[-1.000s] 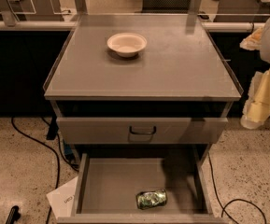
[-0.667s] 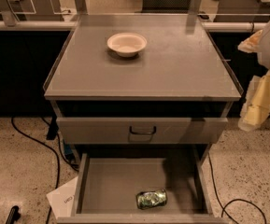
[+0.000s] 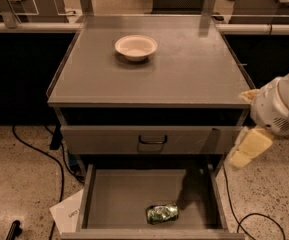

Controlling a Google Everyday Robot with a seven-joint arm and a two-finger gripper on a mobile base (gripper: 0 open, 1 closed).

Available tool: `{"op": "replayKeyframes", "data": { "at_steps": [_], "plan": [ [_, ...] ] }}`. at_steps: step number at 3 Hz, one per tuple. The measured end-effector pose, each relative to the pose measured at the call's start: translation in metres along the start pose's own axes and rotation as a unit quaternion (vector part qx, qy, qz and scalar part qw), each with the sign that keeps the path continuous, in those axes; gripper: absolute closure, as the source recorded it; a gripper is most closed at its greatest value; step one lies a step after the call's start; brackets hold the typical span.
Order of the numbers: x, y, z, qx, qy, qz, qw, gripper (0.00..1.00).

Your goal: Pick green can from middle drawer and place on counter

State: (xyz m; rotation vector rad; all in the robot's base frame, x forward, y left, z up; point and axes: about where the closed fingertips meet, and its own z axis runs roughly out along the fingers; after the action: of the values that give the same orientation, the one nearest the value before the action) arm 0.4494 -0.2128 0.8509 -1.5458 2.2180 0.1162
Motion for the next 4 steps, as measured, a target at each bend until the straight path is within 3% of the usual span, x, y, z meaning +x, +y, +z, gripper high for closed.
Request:
{"op": "replayKeyframes", "data": {
  "at_steps": [1, 2, 3, 4],
  "plan": [
    [0.008, -0.009, 0.060, 0.003, -0.033, 0.028, 0.9991, 0.00],
    [0.010, -0.018, 0.107, -0.014, -0.047, 0.039, 0.9980, 0.00],
    [0.011, -0.018, 0.110, -0.017, -0.047, 0.041, 0.9979, 0.00],
    [0.010, -0.013, 0.108, 0.000, -0.052, 0.037, 0.9980, 0.00]
  ]
}}
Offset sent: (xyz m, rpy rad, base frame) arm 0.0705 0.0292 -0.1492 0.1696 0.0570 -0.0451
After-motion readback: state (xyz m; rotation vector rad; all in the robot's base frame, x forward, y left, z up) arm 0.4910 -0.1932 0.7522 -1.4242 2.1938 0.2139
